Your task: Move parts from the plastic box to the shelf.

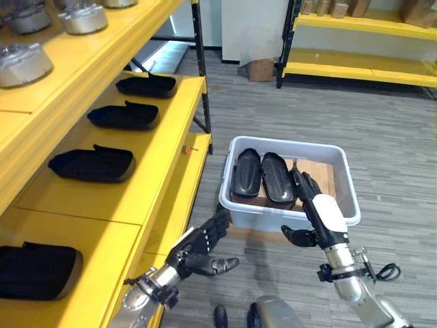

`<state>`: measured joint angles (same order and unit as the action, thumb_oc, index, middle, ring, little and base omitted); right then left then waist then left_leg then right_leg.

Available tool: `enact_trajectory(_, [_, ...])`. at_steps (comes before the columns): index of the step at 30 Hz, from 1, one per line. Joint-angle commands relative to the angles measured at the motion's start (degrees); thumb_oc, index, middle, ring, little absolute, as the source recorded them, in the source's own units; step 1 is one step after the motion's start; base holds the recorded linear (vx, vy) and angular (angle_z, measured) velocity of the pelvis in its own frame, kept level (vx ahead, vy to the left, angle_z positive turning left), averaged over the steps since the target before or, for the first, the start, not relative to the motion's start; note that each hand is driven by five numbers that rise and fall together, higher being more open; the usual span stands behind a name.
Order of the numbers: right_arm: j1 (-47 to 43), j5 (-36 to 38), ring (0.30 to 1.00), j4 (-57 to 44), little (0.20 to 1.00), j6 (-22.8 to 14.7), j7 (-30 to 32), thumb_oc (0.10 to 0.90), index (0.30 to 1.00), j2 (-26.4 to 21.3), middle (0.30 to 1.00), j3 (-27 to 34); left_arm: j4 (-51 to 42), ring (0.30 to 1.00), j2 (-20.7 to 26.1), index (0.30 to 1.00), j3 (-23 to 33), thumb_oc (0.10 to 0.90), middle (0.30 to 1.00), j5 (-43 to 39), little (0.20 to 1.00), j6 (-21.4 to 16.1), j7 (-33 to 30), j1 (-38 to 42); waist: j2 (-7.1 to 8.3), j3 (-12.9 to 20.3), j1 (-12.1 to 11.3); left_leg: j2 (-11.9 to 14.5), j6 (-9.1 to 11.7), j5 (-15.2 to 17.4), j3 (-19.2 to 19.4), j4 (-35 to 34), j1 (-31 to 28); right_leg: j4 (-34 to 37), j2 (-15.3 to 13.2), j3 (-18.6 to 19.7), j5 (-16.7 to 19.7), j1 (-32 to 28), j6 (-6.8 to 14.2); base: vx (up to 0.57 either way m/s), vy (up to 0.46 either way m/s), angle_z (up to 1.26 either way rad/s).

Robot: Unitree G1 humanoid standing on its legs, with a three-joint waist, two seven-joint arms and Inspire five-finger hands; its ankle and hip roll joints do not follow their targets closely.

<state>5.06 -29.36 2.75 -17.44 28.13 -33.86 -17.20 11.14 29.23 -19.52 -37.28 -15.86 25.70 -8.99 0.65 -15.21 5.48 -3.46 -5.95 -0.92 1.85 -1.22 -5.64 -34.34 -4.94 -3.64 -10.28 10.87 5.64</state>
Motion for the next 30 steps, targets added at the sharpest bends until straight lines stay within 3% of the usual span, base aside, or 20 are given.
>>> enact_trajectory(1, [-5.7, -0.7, 1.0, -2.9, 1.0, -3.4, 2.8, 0.9, 1.0, -1.4, 1.0, 1.4, -5.4, 1.0, 0.7, 1.0, 3.6, 0.9, 1.0, 0.5, 1.0, -3.7, -0.3, 2.0, -0.63, 2.6, -0.7, 1.8, 1.0, 7.7, 3.9, -0.2, -0.9, 16.5, -1.4, -0.6, 8.9, -3.5, 1.5, 0.1, -0.173, -0.23])
enact_trajectory(2, [-5.8, -0.8, 1.0, -3.0, 1.0, -3.4, 2.7, 0.9, 1.0, -1.4, 1.0, 1.4, -5.4, 1.0, 0.7, 1.0, 3.7, 0.9, 1.0, 0.5, 1.0, -3.5, -0.1, 2.0, -0.67, 2.5, -0.6, 2.0, 1.1, 7.8, 3.8, -0.4, -1.2, 17.9, -1.5, -0.5, 9.4, -3.9, 1.6, 0.13, -0.239, -0.35])
enact_trajectory(3, [-6.1, -0.9, 1.0, -3.2, 1.0, -2.7, 2.7, 0.9, 1.0, -1.6, 1.0, 0.9, -5.5, 1.0, 1.0, 1.0, 3.7, 0.9, 1.0, -0.1, 1.0, -2.4, 1.7, 2.1, -0.38, 2.6, -0.4, 2.7, 1.8, 8.1, 3.7, -1.3, -2.4, 24.5, -2.5, 0.6, 11.4, -4.1, 2.4, 0.13, -0.219, -0.41])
enact_trajectory(6, [-6.7, -1.0, 1.0, -2.5, 1.0, -1.8, 3.2, 0.9, 1.0, -1.7, 1.0, -0.1, -5.8, 1.0, 1.6, 1.0, 3.6, 0.9, 1.0, 0.4, 1.0, -3.0, 2.9, 1.1, -0.26, 2.8, -0.4, 4.3, 3.0, 8.1, 3.8, -3.0, -4.8, 30.1, -3.5, 1.7, 15.7, -4.1, 4.0, 0.13, -0.283, -0.13])
enact_trajectory(9, [-6.5, -0.7, 1.0, -1.3, 1.0, -2.0, 2.7, 0.9, 1.0, -2.3, 1.0, -0.4, -6.1, 1.0, 2.2, 1.0, 3.5, 0.9, 1.0, 0.6, 1.0, -3.4, 1.8, 0.3, 0.27, 3.9, -0.8, 6.1, 4.3, 7.6, 4.0, -3.8, -5.5, 33.3, -3.0, 0.7, 15.0, -6.5, 4.7, 0.17, -0.432, 0.17])
enact_trajectory(14, [-6.0, -0.4, 1.0, -2.5, 1.0, -0.3, 0.6, 0.9, 1.0, -3.8, 1.0, -1.0, -6.9, 1.0, 1.4, 1.0, 4.1, 0.9, 1.0, -0.6, 1.0, -3.2, 0.3, -0.4, 0.5, 5.2, -1.2, 8.6, 6.2, 7.1, 4.8, -3.8, -5.8, 33.9, -2.1, -1.5, 12.0, -10.3, 2.9, 0.11, -0.287, 0.18])
enact_trajectory(24, [-5.9, -0.6, 1.0, -0.9, 1.0, 0.0, 2.3, 0.9, 1.0, -7.0, 1.0, 0.5, -6.9, 1.0, 0.5, 1.0, 3.8, 0.9, 1.0, -0.3, 1.0, -4.2, -0.8, 0.3, 0.23, 5.4, -0.2, 12.4, 8.4, 4.6, 6.2, -0.9, -3.6, 31.7, 0.6, -2.2, 7.3, -12.6, -1.5, 0.06, -0.236, 0.02])
enact_trajectory(26, [-5.8, -0.5, 1.0, -0.8, 1.0, -0.1, 2.3, 0.9, 1.0, -7.2, 1.0, 0.5, -6.9, 1.0, 0.3, 1.0, 3.8, 0.9, 1.0, -0.3, 1.0, -4.2, -0.9, 0.6, 0.22, 5.4, -0.2, 13.1, 8.8, 3.1, 6.4, 1.3, -2.4, 31.6, 1.1, -2.5, 6.7, -12.9, -2.3, 0.03, -0.204, 0.07])
enact_trajectory(28, [-4.9, -1.0, 1.0, -0.4, 1.0, -1.3, 2.1, 0.9, 1.0, -7.0, 1.0, 1.3, -6.5, 1.0, -0.7, 1.0, 4.1, 0.9, 1.0, -1.0, 1.0, -3.0, 0.2, 1.6, 0.34, 5.3, 0.4, 14.4, 9.3, 0.6, 8.3, 9.4, 1.4, 31.1, 1.7, -3.4, 5.6, -13.5, -4.0, 0.06, -0.315, 0.04])
enact_trajectory(30, [-4.8, -1.3, 1.0, 0.1, 1.0, -1.9, 1.8, 0.9, 1.0, -6.8, 1.0, 1.4, -6.3, 1.0, -1.1, 1.0, 4.0, 0.9, 1.0, -0.4, 1.0, -2.6, -0.1, 2.0, 0.21, 5.5, 0.8, 13.6, 8.9, 1.6, 9.1, 11.3, 1.9, 30.7, 1.7, -3.3, 5.3, -13.4, -4.3, 0.06, -0.126, 0.07])
